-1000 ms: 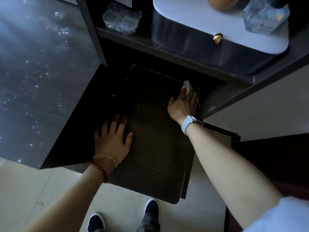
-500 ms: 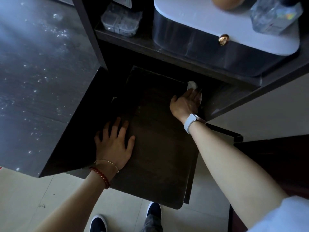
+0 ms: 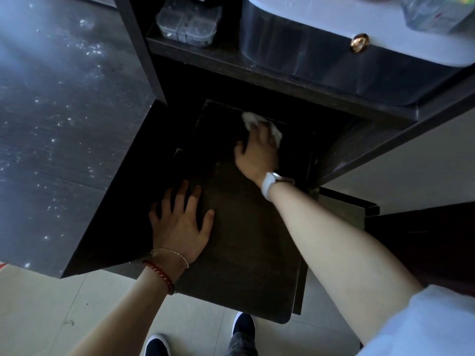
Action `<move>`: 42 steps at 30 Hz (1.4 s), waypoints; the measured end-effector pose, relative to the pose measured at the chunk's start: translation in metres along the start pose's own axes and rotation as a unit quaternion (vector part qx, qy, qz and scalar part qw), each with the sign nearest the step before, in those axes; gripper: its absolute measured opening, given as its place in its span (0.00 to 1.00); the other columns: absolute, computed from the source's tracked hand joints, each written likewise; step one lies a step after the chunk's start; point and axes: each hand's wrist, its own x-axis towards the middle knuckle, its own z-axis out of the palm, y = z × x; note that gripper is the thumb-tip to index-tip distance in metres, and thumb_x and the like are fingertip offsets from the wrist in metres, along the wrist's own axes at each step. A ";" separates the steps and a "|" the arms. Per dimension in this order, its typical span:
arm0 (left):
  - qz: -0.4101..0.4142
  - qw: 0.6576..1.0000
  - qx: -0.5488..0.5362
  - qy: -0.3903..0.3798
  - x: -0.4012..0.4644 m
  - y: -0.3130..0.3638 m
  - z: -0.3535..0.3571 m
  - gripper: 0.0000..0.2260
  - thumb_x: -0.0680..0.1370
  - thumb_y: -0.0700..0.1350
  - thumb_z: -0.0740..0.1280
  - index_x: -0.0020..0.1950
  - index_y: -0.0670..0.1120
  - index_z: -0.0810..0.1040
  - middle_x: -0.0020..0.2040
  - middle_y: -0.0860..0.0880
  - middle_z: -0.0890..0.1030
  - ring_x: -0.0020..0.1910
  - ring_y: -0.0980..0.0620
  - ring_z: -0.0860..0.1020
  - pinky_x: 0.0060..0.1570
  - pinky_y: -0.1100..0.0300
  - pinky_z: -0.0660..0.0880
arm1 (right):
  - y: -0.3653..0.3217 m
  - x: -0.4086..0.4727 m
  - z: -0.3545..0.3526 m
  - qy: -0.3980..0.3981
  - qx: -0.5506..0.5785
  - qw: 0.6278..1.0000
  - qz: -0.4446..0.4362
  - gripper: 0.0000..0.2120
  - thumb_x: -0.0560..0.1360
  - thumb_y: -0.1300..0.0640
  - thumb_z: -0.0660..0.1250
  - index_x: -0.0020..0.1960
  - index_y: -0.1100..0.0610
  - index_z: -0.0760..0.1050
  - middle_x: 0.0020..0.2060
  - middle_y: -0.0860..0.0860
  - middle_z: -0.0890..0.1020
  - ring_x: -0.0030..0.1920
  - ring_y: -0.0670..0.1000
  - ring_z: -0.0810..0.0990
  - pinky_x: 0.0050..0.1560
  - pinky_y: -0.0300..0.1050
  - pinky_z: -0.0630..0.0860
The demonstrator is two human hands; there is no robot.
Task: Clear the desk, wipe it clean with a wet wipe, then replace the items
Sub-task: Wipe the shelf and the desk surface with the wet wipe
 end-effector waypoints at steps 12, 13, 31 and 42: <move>0.028 0.999 -0.023 0.019 -0.004 -0.006 0.005 0.32 0.72 0.62 0.39 0.74 0.53 0.55 0.76 0.50 0.54 0.74 0.47 0.51 0.67 0.50 0.45 | 0.014 0.002 -0.011 0.002 -0.080 0.993 0.090 0.27 0.79 0.51 0.51 0.74 0.62 0.52 0.74 0.58 0.56 0.74 0.57 0.52 0.72 0.54 0.49; 0.032 0.999 -0.027 0.027 -0.004 -0.006 0.006 0.31 0.73 0.61 0.41 0.74 0.52 0.56 0.76 0.49 0.56 0.73 0.47 0.52 0.66 0.51 0.45 | 0.005 0.005 -0.007 0.000 -0.083 0.994 0.073 0.27 0.79 0.52 0.51 0.74 0.63 0.53 0.74 0.59 0.57 0.74 0.57 0.53 0.71 0.54 0.49; 0.053 0.990 -0.044 0.123 -0.004 -0.011 0.019 0.24 0.76 0.55 0.51 0.69 0.48 0.67 0.71 0.45 0.68 0.69 0.48 0.55 0.65 0.51 0.48 | -0.044 0.033 0.004 -0.055 -0.077 0.993 -0.077 0.27 0.77 0.56 0.55 0.75 0.57 0.52 0.73 0.56 0.59 0.70 0.58 0.60 0.69 0.49 0.54; 0.088 0.989 0.000 0.123 -0.003 -0.023 0.022 0.23 0.77 0.55 0.50 0.70 0.50 0.65 0.71 0.47 0.67 0.69 0.48 0.57 0.64 0.51 0.51 | -0.076 0.050 0.015 -0.104 -0.094 0.989 -0.038 0.27 0.78 0.53 0.54 0.75 0.55 0.49 0.74 0.56 0.54 0.73 0.60 0.51 0.71 0.57 0.49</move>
